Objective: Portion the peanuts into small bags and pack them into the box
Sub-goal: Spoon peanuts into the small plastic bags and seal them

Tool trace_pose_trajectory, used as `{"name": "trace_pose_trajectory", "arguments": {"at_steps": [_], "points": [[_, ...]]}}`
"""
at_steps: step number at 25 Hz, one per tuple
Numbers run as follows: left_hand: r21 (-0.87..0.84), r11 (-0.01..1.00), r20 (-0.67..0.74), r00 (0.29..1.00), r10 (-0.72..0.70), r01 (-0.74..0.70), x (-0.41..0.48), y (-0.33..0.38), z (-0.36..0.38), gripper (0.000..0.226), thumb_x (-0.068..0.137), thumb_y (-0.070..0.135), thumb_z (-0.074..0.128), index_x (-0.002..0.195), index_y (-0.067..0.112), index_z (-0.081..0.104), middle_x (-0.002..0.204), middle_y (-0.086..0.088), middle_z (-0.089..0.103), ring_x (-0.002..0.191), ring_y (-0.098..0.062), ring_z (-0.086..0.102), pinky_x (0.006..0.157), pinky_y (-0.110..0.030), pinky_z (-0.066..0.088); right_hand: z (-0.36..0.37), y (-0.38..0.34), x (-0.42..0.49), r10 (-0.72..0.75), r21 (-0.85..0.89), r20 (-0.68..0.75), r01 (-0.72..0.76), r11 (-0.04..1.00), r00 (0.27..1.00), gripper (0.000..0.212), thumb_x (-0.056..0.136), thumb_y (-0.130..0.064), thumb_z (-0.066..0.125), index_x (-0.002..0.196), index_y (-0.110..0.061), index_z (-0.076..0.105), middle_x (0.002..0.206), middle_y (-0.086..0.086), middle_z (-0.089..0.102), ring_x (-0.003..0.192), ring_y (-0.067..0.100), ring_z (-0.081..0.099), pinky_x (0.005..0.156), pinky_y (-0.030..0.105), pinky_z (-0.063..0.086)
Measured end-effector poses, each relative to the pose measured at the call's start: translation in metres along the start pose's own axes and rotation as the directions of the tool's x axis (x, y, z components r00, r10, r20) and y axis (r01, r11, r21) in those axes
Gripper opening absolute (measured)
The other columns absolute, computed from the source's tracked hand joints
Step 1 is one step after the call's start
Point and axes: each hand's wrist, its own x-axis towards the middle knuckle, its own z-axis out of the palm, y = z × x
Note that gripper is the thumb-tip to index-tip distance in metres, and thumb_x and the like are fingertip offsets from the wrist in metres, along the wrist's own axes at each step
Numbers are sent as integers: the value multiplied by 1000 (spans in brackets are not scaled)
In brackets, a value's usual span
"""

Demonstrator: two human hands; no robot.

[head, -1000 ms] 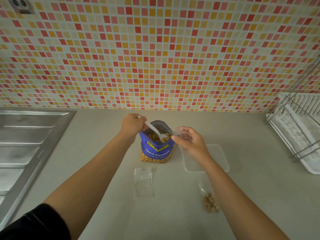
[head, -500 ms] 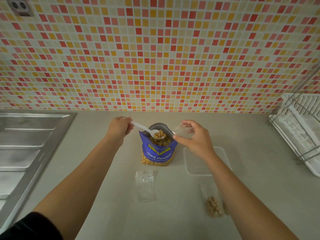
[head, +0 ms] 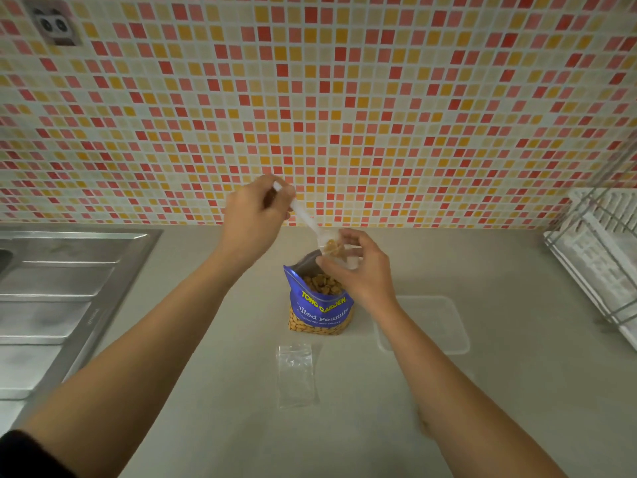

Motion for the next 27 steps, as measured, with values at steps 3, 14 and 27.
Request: {"name": "trace_pose_trajectory", "arguments": {"at_steps": [3, 14, 27], "points": [[225, 883, 32, 909, 417, -413, -19, 20, -4, 18, 91, 20, 54, 87, 6, 65, 65, -10, 64, 55, -15, 50, 54, -19, 37, 6, -6, 0, 7, 76, -17, -5, 997, 1000, 46, 67, -33, 80, 107, -29, 58, 104, -15, 64, 87, 1, 61, 70, 14, 47], [257, 917, 258, 936, 238, -304, -17, -34, 13, 18, 92, 20, 53, 90, 7, 65, 73, -11, 68, 59, -21, 54, 58, -23, 41, -18, 15, -5, 194, 23, 63, -196, 980, 979, 51, 66, -37, 81, 110, -24, 60, 100, -13, 62, 91, 8, 61, 76, 21, 47], [399, 905, 65, 979, -192, 151, -15, -65, 54, 25, 90, 11, 44, 83, -5, 62, 71, -20, 61, 69, -36, 56, 61, -28, 35, -24, 32, 8, 361, 7, 213, -371, 929, 908, 47, 62, -42, 81, 99, -23, 60, 101, -5, 69, 94, 11, 65, 86, 33, 53]]}}
